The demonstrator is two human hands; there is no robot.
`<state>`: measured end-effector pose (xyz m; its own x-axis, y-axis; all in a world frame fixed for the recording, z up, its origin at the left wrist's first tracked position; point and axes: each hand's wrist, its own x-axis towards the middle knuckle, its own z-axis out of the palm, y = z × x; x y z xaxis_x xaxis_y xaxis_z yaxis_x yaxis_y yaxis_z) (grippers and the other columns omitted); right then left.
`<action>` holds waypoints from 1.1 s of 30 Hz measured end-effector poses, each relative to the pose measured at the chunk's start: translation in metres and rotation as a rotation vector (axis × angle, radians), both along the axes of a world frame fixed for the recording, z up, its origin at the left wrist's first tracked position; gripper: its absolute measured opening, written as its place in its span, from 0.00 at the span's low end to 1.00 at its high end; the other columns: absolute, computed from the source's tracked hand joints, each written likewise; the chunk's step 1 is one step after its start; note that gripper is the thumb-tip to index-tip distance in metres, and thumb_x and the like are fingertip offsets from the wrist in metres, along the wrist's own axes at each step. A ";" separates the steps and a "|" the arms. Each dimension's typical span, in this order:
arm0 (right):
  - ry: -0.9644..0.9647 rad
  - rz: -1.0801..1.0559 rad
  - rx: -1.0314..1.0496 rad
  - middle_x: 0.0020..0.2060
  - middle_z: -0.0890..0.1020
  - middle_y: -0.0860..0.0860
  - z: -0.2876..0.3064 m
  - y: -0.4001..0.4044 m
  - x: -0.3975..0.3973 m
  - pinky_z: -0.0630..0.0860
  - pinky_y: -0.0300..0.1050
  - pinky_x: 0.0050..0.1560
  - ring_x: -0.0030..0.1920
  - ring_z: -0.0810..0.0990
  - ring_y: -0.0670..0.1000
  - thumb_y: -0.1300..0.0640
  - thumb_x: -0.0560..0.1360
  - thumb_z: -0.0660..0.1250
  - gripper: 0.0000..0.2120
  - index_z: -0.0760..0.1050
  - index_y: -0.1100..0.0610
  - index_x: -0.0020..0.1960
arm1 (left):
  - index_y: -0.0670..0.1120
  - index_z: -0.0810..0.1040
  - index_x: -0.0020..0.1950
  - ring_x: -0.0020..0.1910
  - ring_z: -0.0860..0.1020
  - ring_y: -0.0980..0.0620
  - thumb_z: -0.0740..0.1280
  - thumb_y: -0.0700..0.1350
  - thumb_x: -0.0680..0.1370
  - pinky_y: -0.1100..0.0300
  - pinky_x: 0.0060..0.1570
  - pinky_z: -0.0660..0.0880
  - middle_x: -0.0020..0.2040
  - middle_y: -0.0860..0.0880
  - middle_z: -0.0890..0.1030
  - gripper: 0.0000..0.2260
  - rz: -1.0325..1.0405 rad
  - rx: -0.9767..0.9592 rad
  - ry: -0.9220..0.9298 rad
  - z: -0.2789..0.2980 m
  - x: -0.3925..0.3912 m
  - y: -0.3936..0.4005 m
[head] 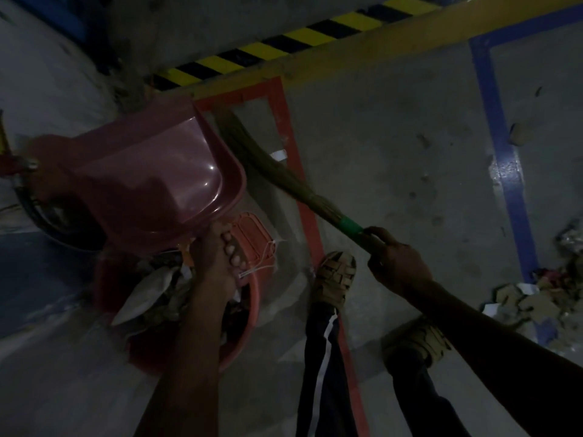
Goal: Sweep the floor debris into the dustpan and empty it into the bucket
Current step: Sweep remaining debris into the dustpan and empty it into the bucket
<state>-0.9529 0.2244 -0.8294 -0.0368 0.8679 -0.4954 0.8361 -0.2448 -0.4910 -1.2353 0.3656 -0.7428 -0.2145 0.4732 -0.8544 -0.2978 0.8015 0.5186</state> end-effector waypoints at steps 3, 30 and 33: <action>0.003 0.079 -0.049 0.71 0.69 0.53 -0.015 0.014 -0.022 0.80 0.53 0.35 0.38 0.81 0.58 0.62 0.74 0.65 0.29 0.67 0.52 0.75 | 0.51 0.64 0.30 0.16 0.60 0.56 0.64 0.47 0.74 0.70 0.19 0.59 0.21 0.54 0.63 0.14 -0.003 -0.011 -0.004 -0.001 0.001 -0.001; -0.037 -0.824 -0.068 0.65 0.69 0.61 -0.012 -0.082 0.130 0.68 0.46 0.50 0.55 0.74 0.61 0.63 0.79 0.63 0.21 0.67 0.62 0.71 | 0.49 0.65 0.30 0.17 0.61 0.53 0.64 0.46 0.75 0.68 0.25 0.61 0.23 0.50 0.62 0.14 -0.524 -0.082 0.126 0.004 0.152 -0.049; -0.137 -0.859 0.034 0.66 0.68 0.59 -0.001 -0.104 0.140 0.72 0.49 0.43 0.45 0.75 0.60 0.63 0.79 0.61 0.19 0.66 0.61 0.69 | 0.47 0.64 0.31 0.16 0.61 0.53 0.61 0.43 0.78 0.70 0.20 0.60 0.21 0.49 0.62 0.15 -0.566 -0.056 0.095 0.006 0.176 -0.060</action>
